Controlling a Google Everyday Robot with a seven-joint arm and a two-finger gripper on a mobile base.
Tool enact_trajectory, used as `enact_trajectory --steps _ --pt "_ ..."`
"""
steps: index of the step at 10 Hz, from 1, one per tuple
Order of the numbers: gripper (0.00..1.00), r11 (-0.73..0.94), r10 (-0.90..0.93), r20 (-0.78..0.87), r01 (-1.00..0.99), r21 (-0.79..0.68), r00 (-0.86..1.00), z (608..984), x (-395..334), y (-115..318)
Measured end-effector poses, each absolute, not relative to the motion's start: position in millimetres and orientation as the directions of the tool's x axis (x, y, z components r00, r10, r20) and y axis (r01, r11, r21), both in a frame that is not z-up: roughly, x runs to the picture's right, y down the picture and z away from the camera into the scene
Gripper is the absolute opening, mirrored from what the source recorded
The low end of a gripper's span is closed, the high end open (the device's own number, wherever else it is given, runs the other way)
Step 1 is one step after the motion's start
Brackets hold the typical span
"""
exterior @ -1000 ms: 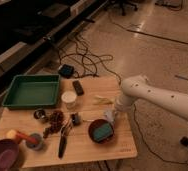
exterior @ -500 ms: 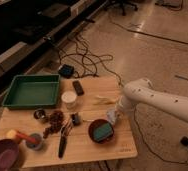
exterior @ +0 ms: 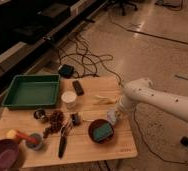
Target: Wipe table surface with towel
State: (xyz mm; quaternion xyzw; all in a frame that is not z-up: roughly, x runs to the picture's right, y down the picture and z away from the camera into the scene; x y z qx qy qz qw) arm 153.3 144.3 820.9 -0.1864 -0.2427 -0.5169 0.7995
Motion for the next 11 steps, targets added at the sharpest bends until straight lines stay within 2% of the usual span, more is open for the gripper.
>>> enact_trajectory --steps 3,6,11 --pt "0.00 0.406 -0.760 0.549 0.914 -0.016 0.347 852.3 162.0 148.4" --pt "0.00 0.410 -0.781 0.524 0.912 0.020 0.339 862.8 170.1 146.9" --pt "0.00 0.406 -0.805 0.481 0.914 0.018 0.348 906.1 189.2 124.0"
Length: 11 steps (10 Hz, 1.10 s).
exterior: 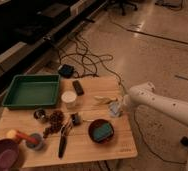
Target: Wipe table surface with towel
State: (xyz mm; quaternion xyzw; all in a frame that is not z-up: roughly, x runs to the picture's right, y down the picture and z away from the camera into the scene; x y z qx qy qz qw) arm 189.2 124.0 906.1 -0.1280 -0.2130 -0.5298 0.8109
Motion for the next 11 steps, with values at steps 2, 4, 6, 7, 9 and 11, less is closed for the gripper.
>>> enact_trajectory --steps 2,4,6,7,9,11 --pt "0.00 0.422 -0.795 0.482 0.906 0.006 0.367 923.4 192.6 117.2" --pt "0.00 0.416 -0.800 0.479 0.909 0.010 0.361 927.6 190.7 113.0" --pt "0.00 0.415 -0.801 0.478 0.910 0.010 0.360 927.0 191.3 112.8" --pt "0.00 0.415 -0.801 0.478 0.910 0.010 0.361 927.0 191.4 112.9" --pt "0.00 0.405 -0.807 0.474 0.914 0.009 0.352 934.9 188.3 104.1" --pt "0.00 0.400 -0.813 0.469 0.916 0.018 0.345 936.5 183.9 100.5"
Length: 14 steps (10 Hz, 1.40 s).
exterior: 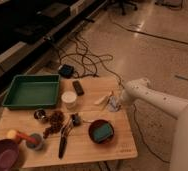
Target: Wipe table surface with towel
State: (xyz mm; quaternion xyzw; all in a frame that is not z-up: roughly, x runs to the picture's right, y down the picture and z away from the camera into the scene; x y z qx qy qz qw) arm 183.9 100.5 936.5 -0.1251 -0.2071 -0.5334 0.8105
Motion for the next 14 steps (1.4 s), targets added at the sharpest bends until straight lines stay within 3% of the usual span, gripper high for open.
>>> enact_trajectory --steps 7,10,14 --pt "0.00 0.363 -0.764 0.547 0.929 -0.075 0.343 943.6 150.6 23.7" --pt "0.00 0.367 -0.737 0.589 0.928 -0.064 0.332 952.7 150.5 38.2" --pt "0.00 0.360 -0.753 0.608 0.931 0.058 0.253 946.1 131.0 52.9"
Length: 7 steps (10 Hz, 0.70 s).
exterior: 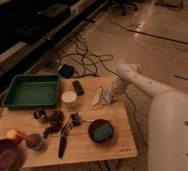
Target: Wipe table surface with towel
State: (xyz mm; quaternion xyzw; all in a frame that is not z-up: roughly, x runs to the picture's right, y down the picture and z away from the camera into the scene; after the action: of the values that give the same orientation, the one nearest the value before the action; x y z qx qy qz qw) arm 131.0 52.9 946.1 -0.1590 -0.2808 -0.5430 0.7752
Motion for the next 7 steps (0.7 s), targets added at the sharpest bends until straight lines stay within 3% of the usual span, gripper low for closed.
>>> enact_trajectory --steps 7 --pt "0.00 0.225 -0.745 0.666 0.956 0.188 0.044 897.8 63.5 108.3"
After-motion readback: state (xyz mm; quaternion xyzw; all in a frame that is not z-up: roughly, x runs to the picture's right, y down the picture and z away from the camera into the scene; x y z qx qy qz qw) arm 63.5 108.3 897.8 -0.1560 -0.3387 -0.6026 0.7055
